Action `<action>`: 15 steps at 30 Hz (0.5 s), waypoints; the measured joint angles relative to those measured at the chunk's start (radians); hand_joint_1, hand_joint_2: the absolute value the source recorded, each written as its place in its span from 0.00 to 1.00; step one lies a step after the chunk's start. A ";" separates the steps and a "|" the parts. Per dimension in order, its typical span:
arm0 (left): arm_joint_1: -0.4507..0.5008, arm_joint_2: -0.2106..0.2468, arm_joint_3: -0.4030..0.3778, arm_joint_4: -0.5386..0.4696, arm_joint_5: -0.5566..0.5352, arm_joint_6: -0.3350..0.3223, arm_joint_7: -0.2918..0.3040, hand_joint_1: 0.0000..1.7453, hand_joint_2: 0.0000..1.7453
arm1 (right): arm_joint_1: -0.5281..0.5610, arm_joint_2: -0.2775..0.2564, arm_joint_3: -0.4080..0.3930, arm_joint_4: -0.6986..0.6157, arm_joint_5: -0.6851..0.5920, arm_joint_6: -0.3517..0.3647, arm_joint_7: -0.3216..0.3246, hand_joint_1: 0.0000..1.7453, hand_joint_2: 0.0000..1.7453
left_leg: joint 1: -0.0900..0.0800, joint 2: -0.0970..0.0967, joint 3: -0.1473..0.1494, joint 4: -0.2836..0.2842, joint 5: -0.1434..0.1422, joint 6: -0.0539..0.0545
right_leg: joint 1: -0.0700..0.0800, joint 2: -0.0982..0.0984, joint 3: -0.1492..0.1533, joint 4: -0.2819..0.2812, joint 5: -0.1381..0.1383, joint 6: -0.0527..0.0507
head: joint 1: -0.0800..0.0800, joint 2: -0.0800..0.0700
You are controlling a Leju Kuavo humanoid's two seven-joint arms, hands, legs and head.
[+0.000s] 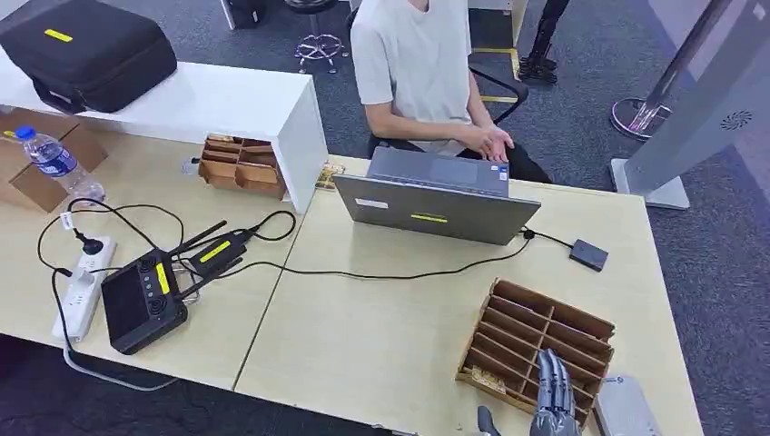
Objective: Pass the card to the sensor for recognition and then transmit it.
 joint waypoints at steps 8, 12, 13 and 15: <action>0.000 0.000 0.000 0.000 -0.006 -0.001 0.000 0.00 1.00 | -0.034 0.019 -0.065 0.088 0.003 0.000 -0.050 0.00 1.00 | 0.000 0.000 0.000 0.000 0.000 0.000 | 0.000 0.000 0.000 0.000 0.000 0.000 | 0.000 0.000; 0.000 0.000 0.000 0.000 -0.006 -0.001 0.000 0.00 1.00 | -0.046 0.031 -0.093 0.127 0.003 0.000 -0.067 0.00 1.00 | 0.000 0.000 0.000 0.000 0.000 0.000 | 0.000 0.000 0.000 0.000 0.000 0.000 | 0.000 0.000; 0.000 0.000 0.000 0.000 -0.006 -0.001 0.000 0.00 1.00 | -0.049 0.034 -0.097 0.133 0.003 0.000 -0.069 0.00 1.00 | 0.000 0.000 0.000 0.000 0.000 0.000 | 0.000 0.000 0.000 0.000 0.000 0.000 | 0.000 0.000; 0.000 0.000 0.000 0.000 -0.006 -0.001 0.000 0.00 1.00 | -0.054 0.038 -0.106 0.143 0.003 0.000 -0.071 0.00 1.00 | 0.000 0.000 0.000 0.000 0.000 0.000 | 0.000 0.000 0.000 0.000 0.000 0.000 | 0.000 0.000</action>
